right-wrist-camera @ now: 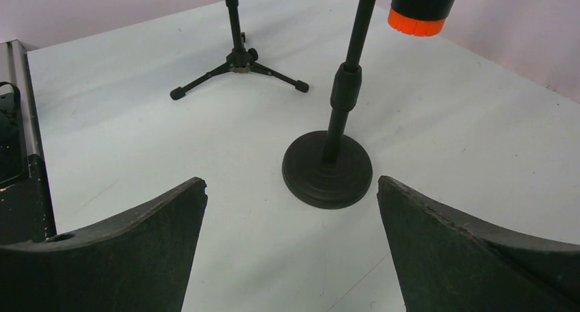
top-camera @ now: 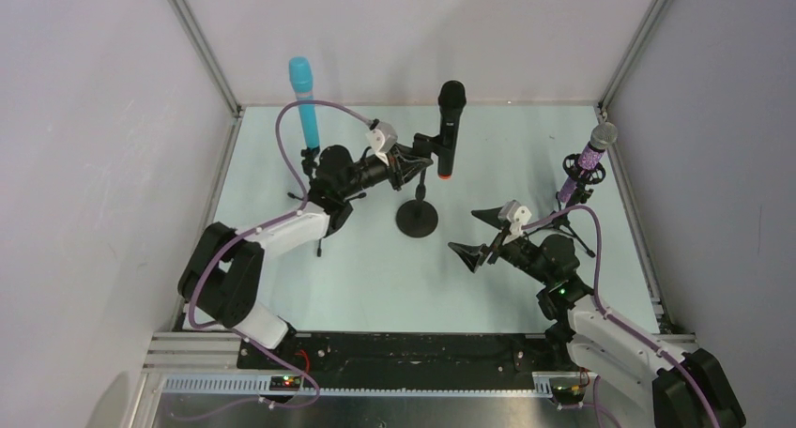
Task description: Attach the microphones to the stand
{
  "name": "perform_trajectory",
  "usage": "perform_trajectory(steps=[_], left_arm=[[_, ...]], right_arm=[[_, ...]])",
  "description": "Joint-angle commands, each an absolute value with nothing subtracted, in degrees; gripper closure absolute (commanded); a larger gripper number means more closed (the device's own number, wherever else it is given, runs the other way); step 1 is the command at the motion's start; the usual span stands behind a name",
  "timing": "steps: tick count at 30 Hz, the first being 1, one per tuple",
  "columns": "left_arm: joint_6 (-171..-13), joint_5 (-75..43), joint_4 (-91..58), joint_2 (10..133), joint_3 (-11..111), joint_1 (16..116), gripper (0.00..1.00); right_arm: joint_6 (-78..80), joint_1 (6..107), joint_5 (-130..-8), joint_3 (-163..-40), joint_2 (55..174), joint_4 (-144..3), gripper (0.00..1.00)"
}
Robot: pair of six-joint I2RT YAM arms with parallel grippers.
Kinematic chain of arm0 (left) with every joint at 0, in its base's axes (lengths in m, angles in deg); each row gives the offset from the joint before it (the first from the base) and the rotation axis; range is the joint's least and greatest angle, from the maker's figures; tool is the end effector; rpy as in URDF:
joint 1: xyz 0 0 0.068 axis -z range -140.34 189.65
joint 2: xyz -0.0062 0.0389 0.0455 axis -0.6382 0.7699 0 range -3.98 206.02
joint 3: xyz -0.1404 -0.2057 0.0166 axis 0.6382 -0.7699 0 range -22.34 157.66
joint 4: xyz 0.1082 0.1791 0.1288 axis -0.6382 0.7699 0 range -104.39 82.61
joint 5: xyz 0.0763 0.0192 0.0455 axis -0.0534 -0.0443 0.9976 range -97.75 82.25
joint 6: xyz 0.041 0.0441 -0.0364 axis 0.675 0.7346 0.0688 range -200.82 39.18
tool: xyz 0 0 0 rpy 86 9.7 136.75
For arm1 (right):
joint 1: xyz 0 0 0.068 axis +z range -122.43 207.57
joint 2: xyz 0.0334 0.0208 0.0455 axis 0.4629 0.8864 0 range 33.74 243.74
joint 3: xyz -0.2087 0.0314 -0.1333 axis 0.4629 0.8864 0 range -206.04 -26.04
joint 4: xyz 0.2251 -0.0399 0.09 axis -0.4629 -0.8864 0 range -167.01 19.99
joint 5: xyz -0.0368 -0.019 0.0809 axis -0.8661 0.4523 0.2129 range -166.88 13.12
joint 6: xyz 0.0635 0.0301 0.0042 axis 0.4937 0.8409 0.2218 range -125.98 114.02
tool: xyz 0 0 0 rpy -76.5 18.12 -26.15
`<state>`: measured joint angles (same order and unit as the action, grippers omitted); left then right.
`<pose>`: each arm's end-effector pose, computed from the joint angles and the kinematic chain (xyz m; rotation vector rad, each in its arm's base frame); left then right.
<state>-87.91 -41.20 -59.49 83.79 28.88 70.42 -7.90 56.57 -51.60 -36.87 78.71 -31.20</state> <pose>0.2848 -0.2064 0.2838 0.7838 1.3002 -0.9476 0.1615 0.1177 0.2150 -0.7488 1.3438 0.7055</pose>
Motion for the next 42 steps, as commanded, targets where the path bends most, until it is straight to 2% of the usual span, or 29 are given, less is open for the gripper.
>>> perform_trajectory(steps=[1,6,8,10,13,16,24,27,29,42], left_arm=[[-87.83,-42.15,-73.89,84.26,29.89,69.75,1.0],[-90.38,-41.81,-79.09,85.45,26.67,69.25,0.98],[-91.41,-41.4,-80.61,85.48,25.56,69.01,0.89],[-92.02,-41.05,-81.63,85.35,24.51,68.79,0.74],[-91.9,-40.79,-82.03,84.86,23.12,68.78,0.62],[-91.61,-40.11,-82.09,84.37,22.27,68.74,0.44],[-90.96,-39.2,-82.11,82.24,20.36,68.75,0.19],[-90.42,-38.38,-82.07,81.35,19.41,68.8,0.04],[-90.15,-37.81,-82.09,80.69,18.88,68.78,0.01],[-94.16,-35.06,-82.1,76.16,13.03,67.83,0.0]], right_arm=[[-7.48,56.23,-52.15,-36.38,79.12,-29.67,0.0],[-7.48,56.14,-52.1,-36.33,79.56,-29.37,0.01],[-7.48,56.14,-52.01,-36.33,79.66,-29.32,0.01],[-7.48,56.13,-52.0,-36.35,79.75,-29.24,0.01],[-7.29,56.14,-52.07,-36.33,79.91,-28.95,0.01],[-7.2,56.14,-51.92,-36.34,79.91,-28.81,0.0],[-6.96,56.11,-51.64,-36.51,79.95,-28.47,0.0],[-6.72,56.1,-51.45,-36.59,80.16,-28.17,0.01],[-6.5,56.08,-51.2,-36.73,80.41,-27.92,0.01],[-3.85,56.11,-52.98,-37.84,81.32,-26.94,0.01]])
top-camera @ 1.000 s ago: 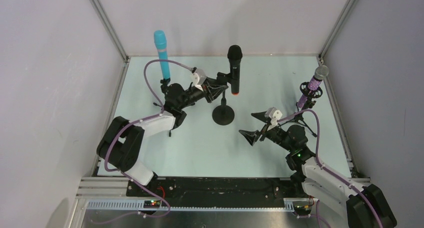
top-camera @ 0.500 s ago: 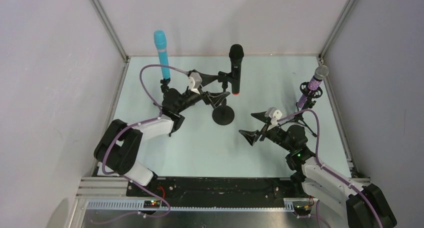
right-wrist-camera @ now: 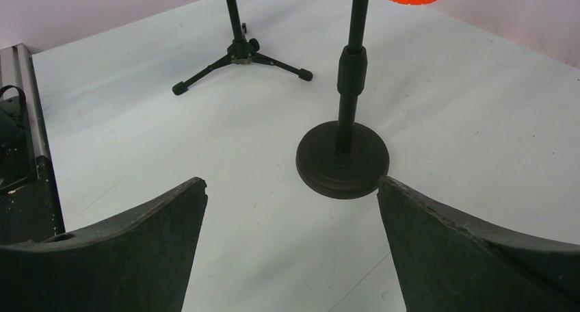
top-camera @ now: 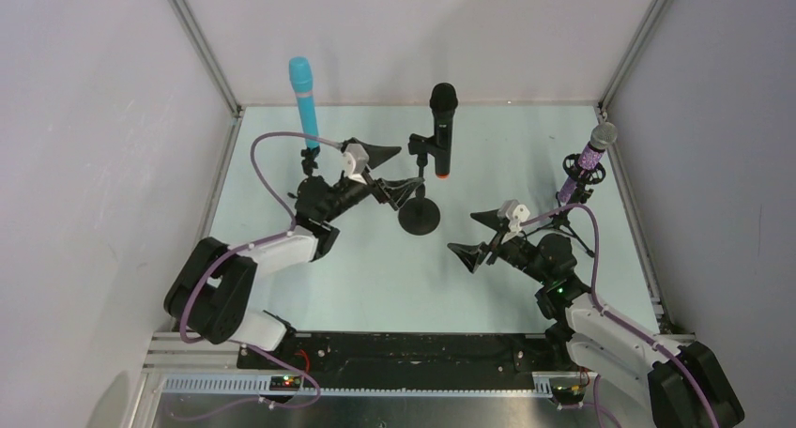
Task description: Attach the microphones to the stand
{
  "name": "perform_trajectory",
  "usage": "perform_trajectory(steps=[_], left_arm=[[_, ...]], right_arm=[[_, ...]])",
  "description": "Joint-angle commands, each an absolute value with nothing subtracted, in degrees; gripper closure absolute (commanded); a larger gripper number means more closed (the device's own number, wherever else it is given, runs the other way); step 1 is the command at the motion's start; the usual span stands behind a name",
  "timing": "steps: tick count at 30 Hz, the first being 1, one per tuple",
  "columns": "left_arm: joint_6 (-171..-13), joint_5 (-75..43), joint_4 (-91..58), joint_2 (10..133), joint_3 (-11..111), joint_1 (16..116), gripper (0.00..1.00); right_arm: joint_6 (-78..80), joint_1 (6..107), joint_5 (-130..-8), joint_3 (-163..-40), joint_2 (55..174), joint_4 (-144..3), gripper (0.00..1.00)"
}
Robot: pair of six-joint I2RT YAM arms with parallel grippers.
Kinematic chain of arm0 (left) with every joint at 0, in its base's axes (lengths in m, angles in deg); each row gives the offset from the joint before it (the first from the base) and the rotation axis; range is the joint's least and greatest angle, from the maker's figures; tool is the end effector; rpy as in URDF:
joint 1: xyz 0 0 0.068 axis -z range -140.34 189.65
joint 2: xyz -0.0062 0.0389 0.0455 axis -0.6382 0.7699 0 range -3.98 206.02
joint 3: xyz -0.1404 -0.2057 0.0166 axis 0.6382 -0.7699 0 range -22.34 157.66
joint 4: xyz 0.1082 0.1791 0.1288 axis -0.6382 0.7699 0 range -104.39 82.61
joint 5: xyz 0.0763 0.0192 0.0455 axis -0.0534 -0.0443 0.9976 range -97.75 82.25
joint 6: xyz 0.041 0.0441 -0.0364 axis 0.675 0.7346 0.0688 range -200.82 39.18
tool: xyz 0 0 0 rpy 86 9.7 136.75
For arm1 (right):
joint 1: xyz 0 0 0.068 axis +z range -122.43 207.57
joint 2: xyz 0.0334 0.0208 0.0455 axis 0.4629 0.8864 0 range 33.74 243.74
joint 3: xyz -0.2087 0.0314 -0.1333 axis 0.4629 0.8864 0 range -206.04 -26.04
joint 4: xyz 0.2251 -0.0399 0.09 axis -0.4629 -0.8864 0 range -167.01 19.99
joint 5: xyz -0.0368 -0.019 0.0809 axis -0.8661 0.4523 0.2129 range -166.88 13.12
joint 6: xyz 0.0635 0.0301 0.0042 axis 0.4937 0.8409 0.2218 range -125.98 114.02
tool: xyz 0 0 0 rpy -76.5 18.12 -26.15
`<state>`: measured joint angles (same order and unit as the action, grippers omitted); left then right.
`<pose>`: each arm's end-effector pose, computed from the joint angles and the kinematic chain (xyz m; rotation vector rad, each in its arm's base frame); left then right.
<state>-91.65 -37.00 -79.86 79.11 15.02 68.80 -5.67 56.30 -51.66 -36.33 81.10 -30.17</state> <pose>0.2573 -0.1756 0.2722 0.6531 1.1538 -0.9089 0.1649 0.1184 0.2065 -0.7244 1.3967 0.7347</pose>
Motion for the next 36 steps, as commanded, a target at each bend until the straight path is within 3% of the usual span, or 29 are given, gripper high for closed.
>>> perform_trajectory(steps=[1,14,21,28,36], left_arm=[[-94.61,-34.97,-82.12,75.54,12.32,67.51,0.0],[-102.27,-34.3,-77.56,67.85,0.2,65.13,0.0],[-96.4,-26.52,-50.73,61.27,1.51,64.63,0.0],[-92.36,-11.72,-29.21,53.46,5.75,64.6,0.0],[-88.94,7.32,-23.41,40.63,3.46,64.61,0.0]], right_arm=[[-3.47,56.04,-53.04,-37.92,81.37,-26.98,0.01],[2.02,56.03,-57.37,-38.72,81.89,-28.13,0.01],[3.67,56.13,-58.95,-40.25,82.08,-30.33,0.01],[3.78,56.13,-60.38,-41.74,81.87,-33.29,0.0],[2.7,56.12,-62.12,-43.02,78.66,-38.66,0.0]])
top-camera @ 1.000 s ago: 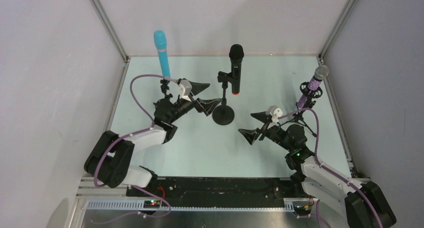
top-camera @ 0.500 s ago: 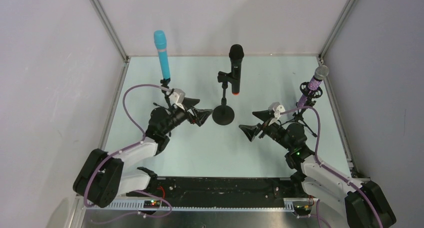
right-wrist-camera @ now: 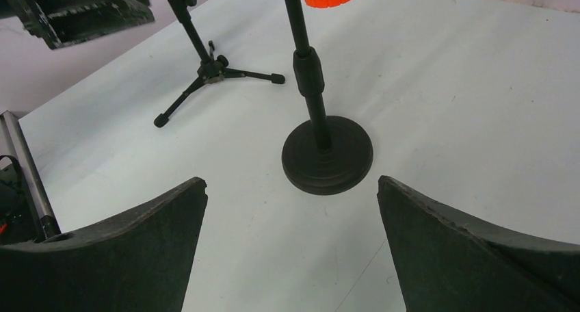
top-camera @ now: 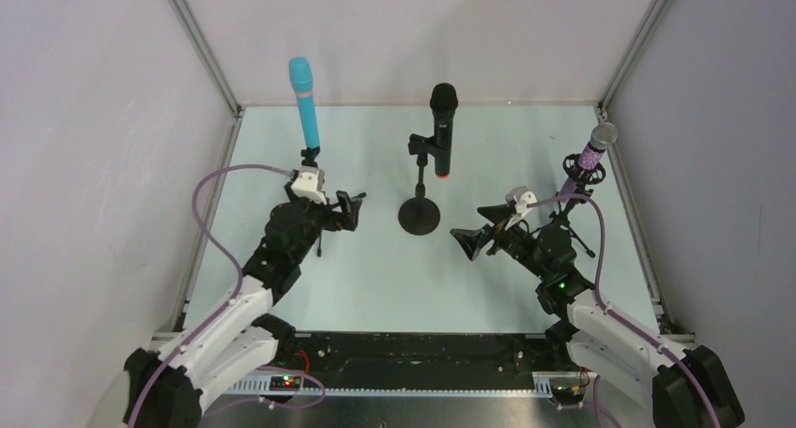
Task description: Attach the microphones to the stand
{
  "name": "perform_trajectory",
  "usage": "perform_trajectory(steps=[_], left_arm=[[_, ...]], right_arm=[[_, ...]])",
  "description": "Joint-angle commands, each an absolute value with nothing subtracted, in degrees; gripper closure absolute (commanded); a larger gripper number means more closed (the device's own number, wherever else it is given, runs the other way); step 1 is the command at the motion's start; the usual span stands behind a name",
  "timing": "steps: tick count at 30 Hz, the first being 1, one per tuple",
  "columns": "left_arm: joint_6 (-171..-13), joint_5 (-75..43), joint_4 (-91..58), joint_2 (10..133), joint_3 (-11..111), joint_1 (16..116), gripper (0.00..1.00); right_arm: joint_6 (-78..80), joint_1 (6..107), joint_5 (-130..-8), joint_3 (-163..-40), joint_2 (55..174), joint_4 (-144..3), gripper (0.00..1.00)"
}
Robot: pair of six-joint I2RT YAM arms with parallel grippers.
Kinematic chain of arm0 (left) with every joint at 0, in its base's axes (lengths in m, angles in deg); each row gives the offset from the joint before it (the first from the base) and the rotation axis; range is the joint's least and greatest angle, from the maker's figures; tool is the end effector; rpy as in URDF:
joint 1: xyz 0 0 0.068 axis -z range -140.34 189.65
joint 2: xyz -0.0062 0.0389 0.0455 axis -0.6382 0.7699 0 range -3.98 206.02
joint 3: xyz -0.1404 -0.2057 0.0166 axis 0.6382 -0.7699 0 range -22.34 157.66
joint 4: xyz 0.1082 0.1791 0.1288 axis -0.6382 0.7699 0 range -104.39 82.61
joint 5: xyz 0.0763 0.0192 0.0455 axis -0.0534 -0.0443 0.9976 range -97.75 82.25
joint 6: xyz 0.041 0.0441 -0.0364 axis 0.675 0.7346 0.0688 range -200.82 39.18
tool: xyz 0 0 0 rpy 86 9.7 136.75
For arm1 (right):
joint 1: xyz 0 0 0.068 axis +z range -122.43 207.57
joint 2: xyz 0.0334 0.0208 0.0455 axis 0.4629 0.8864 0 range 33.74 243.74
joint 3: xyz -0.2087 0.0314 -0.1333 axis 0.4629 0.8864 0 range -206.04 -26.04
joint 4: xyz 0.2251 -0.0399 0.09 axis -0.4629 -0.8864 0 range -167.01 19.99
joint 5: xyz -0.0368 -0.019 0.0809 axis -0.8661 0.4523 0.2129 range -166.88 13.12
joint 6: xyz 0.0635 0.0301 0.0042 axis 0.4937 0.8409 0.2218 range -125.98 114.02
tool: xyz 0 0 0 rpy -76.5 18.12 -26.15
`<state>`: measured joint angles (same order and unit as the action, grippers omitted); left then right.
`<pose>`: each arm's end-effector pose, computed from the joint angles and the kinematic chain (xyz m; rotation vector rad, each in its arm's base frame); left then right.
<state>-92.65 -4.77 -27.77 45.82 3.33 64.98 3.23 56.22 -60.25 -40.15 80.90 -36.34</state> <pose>0.2065 -0.0943 0.2337 0.1707 1.7693 -0.4252 0.1763 0.1151 0.2167 -0.5004 1.5297 0.7422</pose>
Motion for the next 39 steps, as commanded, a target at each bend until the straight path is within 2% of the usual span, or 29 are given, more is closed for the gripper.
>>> perform_trajectory(steps=[1,12,21,25,27,33,39], left_arm=[[-88.62,9.11,-22.94,38.88,3.39,64.66,0.0],[-88.89,17.26,-14.95,29.65,2.52,64.62,0.0],[-89.35,21.75,-13.26,29.78,0.84,64.62,0.0],[-88.34,24.92,-13.56,32.51,1.23,64.62,0.0],[-87.36,26.6,-13.95,33.61,1.0,64.62,0.0],[-84.08,29.08,-22.8,35.45,-1.55,64.19,0.0],[-81.63,26.26,-36.03,37.41,-7.08,60.21,0.0]], right_arm=[[2.61,56.11,-62.46,-43.01,77.8,-39.96,0.0],[2.67,56.03,-67.95,-43.52,68.15,-55.7,0.01],[1.14,55.92,-76.05,-44.26,62.31,-66.0,0.0],[-1.55,54.85,-77.81,-44.64,64.29,-65.24,0.01],[-3.37,53.49,-74.36,-45.03,67.42,-64.16,0.0],[-5.67,47.96,-67.97,-45.64,75.87,-58.42,0.01],[-8.8,41.71,-64.76,-45.42,83.31,-51.17,0.01]])
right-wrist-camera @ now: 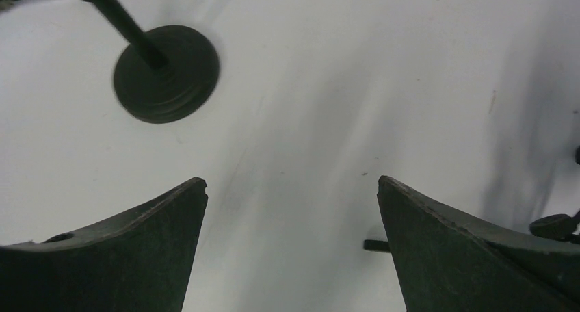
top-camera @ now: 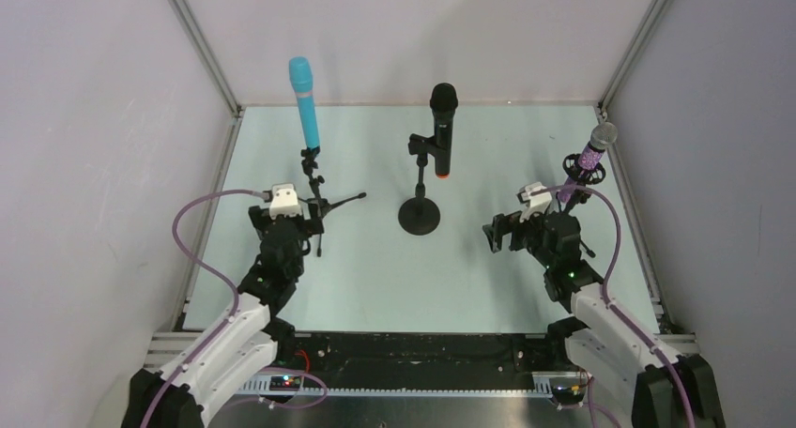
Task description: Attach the microphones to the stand
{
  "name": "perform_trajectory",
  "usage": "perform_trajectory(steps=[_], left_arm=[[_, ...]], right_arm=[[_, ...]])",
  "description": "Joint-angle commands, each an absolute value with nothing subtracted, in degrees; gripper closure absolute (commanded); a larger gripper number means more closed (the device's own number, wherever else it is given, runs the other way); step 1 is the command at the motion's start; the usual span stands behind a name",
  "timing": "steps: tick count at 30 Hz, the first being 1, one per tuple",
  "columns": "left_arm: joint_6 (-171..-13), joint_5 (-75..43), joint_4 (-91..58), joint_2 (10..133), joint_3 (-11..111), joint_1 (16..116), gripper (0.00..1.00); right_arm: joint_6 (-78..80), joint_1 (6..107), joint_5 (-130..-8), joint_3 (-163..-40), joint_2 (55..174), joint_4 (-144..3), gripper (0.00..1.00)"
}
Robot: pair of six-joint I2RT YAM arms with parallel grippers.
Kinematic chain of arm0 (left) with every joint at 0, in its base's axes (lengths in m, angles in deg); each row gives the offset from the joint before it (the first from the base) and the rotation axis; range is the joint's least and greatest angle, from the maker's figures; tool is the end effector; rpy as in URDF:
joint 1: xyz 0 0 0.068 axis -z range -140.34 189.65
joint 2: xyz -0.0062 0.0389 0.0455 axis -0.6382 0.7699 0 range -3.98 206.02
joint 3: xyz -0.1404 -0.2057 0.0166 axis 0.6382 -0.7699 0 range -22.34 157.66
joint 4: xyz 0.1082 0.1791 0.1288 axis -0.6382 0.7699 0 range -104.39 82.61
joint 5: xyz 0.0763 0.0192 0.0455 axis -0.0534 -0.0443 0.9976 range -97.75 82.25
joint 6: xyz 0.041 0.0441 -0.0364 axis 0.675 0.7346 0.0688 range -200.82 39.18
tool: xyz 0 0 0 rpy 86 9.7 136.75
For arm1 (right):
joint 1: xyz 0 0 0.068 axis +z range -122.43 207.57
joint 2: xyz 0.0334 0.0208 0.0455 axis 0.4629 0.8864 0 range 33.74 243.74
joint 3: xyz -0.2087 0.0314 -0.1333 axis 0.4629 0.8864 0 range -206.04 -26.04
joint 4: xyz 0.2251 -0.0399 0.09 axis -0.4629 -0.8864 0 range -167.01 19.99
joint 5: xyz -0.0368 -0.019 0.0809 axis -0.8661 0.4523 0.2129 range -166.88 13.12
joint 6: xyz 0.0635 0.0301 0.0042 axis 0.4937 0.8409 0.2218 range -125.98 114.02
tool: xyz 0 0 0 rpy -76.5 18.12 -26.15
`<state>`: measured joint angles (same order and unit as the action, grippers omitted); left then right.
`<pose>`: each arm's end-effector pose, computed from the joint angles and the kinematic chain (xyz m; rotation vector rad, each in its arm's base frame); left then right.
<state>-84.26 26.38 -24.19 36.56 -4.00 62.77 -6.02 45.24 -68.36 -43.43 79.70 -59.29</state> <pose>0.1878 -0.0449 0.2127 -0.1232 1.7490 0.1940 0.1944 0.0709 0.1894 -0.3922 1.8528 0.3503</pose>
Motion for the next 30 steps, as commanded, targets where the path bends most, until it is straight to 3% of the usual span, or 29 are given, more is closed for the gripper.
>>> perform_trajectory(steps=[1,12,20,25,30], left_arm=[[-81.72,25.56,-39.02,37.59,-8.44,58.9,0.0],[-77.85,18.57,-66.63,48.6,-16.75,53.0,0.0],[-77.29,15.43,-68.52,50.97,-17.71,51.46,0.0],[-69.61,14.44,-79.58,51.19,-22.69,51.3,0.0],[-69.8,11.33,-87.01,62.08,-20.47,49.62,0.0]], right_arm=[[-8.8,40.09,-64.36,-45.18,83.79,-50.0,0.01],[-10.68,32.9,-63.8,-38.56,94.01,-31.02,0.0],[-13.6,32.45,-63.92,-38.93,98.92,-25.66,0.01],[-14.57,31.65,-64.11,-35.26,101.85,-15.49,0.01],[-13.49,30.41,-62.72,-36.15,102.63,-16.02,0.0]])
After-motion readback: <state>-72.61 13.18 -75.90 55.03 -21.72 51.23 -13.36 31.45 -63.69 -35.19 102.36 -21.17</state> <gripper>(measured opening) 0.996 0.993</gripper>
